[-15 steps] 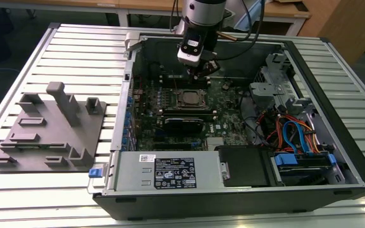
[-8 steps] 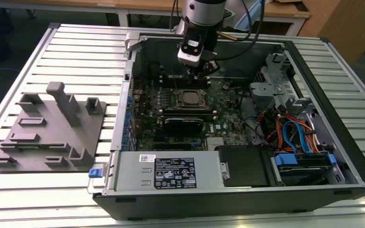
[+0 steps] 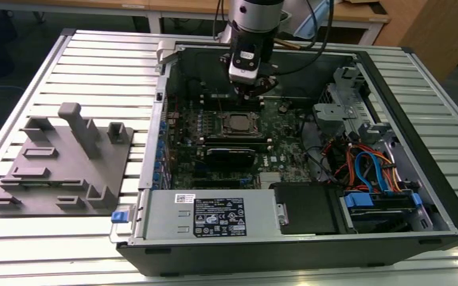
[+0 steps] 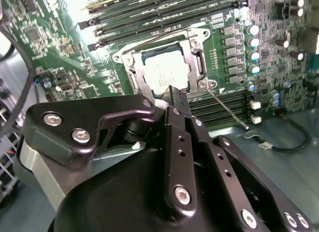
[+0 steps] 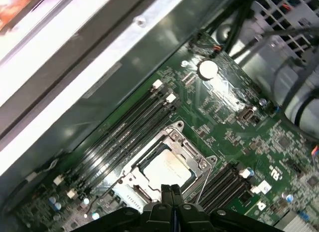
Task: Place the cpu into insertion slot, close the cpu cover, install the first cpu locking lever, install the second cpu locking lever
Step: 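Install the first cpu locking lever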
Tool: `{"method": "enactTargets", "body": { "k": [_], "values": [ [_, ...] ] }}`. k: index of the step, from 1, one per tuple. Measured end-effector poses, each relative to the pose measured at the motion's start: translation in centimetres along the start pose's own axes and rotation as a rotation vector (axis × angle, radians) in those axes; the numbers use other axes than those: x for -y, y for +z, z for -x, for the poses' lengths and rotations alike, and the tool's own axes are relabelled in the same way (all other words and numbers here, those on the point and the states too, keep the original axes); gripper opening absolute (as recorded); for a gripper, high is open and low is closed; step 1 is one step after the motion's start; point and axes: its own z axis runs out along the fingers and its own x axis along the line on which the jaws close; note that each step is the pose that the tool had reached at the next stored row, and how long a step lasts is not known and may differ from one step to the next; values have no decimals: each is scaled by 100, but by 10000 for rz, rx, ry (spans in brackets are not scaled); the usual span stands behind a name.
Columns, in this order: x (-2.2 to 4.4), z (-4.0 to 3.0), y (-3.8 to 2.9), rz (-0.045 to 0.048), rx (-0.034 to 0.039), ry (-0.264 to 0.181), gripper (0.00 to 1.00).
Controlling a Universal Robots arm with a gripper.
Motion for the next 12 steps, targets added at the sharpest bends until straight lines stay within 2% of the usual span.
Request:
{"method": "enactTargets", "body": {
  "k": [12],
  "values": [
    [0,0,0,27,23,-2049,10]
  ]
}}
